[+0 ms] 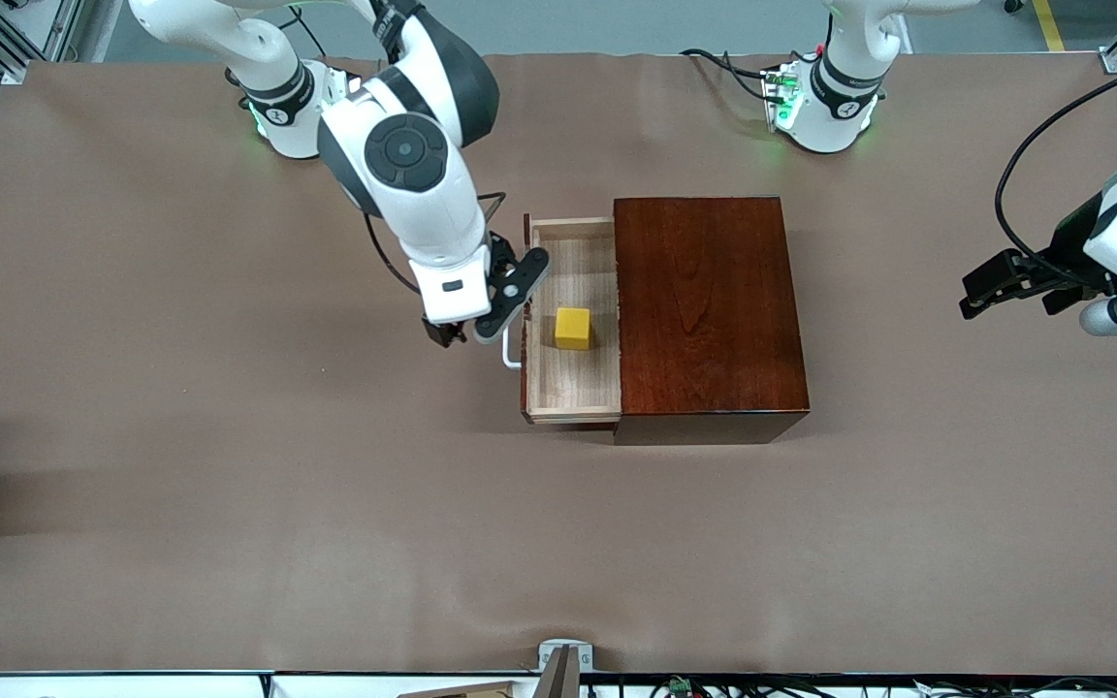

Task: Open drawer, take yellow block, close drawer
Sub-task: 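Move the right gripper over the yellow cube in the drawer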

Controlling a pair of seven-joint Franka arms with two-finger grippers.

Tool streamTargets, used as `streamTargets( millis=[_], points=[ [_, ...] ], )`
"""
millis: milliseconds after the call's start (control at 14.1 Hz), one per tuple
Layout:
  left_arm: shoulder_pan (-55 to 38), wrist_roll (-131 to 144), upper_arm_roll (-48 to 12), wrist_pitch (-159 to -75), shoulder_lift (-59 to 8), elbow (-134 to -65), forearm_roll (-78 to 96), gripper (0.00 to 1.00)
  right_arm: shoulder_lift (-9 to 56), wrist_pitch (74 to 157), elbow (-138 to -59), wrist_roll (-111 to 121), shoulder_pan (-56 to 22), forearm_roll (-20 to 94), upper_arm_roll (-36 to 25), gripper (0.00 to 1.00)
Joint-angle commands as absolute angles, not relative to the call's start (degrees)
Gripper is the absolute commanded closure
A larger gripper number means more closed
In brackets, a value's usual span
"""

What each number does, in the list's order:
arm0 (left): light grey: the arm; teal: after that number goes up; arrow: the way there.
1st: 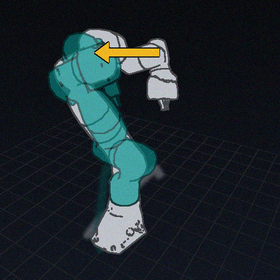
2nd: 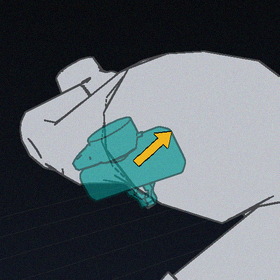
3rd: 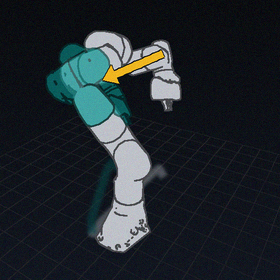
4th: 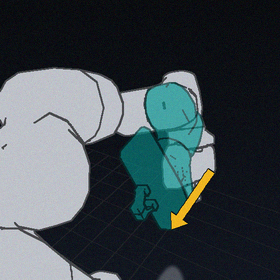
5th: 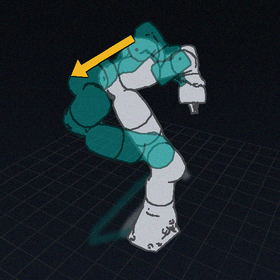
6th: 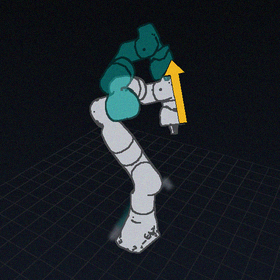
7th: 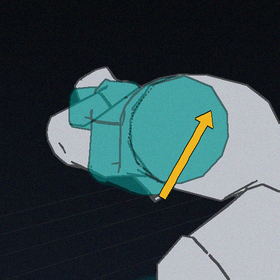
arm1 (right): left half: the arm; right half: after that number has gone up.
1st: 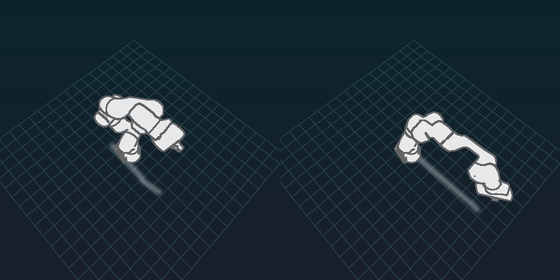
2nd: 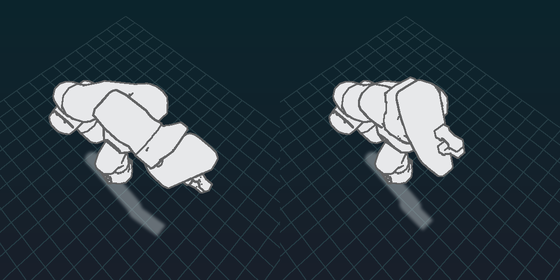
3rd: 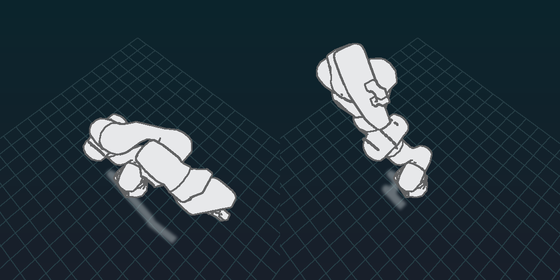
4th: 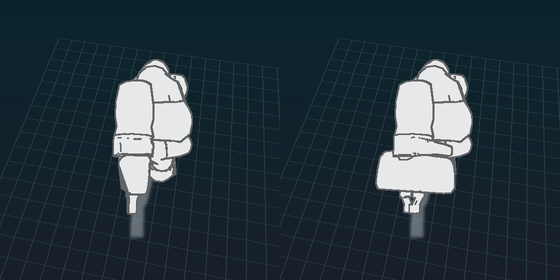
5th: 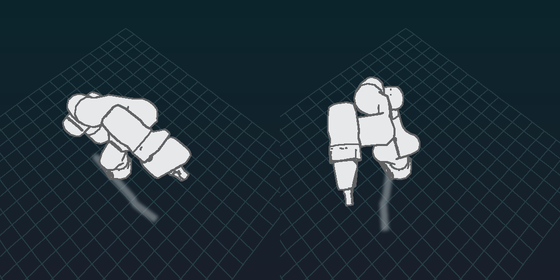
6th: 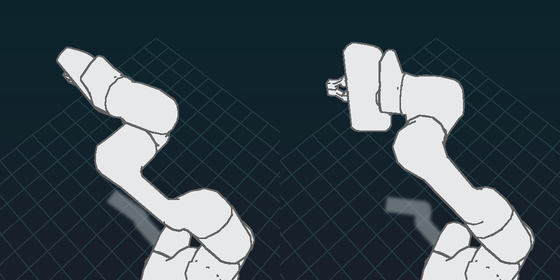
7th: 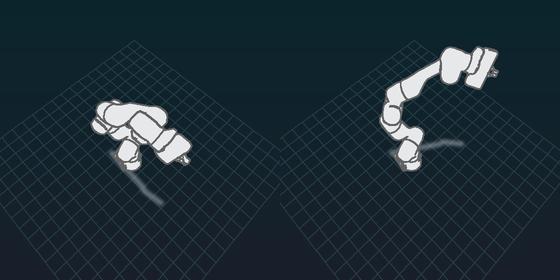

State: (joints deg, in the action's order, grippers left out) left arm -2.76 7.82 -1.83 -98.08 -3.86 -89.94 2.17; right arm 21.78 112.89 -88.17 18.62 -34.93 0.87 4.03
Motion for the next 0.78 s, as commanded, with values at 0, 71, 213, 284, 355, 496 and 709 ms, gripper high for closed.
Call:
streamTargets(
  millis=[0,71,213,284,355,496,709],
  points=[
    [-1.94,6.59,-1.93,-98.96,-4.22,-90.0,2.9,0.0,23.37,117.76,-88.16,23.53,-36.99,0.27,3.96,0.0],
    [-1.85,6.59,-1.93,-98.96,-4.31,-89.91,2.9,0.0,24.07,119.08,-88.07,26.08,-37.35,-0.61,3.96,0.0],
    [-1.85,6.15,-1.93,-99.31,-4.31,-89.91,2.81,0.0,25.74,122.24,-88.07,32.14,-38.05,-1.32,3.96,0.0],
    [-1.85,4.85,-1.93,-99.4,-4.31,-90.0,2.73,0.0,26.8,123.73,-87.98,35.39,-38.49,-1.41,3.96,0.0],
    [-1.93,2.57,-1.93,-99.67,-4.31,-90.0,2.64,0.0,27.85,124.97,-87.98,38.03,-38.58,-1.32,3.96,0.0],
    [-2.11,1.58,-1.85,-100.11,-4.31,-90.09,2.55,0.0,29.61,125.6,-87.89,40.34,-41.2,-2.02,3.78,0.0],
    [-2.02,1.67,-1.85,-100.11,-4.31,-90.09,2.55,0.0,33.04,125.68,-85.09,39.73,-44.38,-5.88,3.69,0.0]
  ],
)
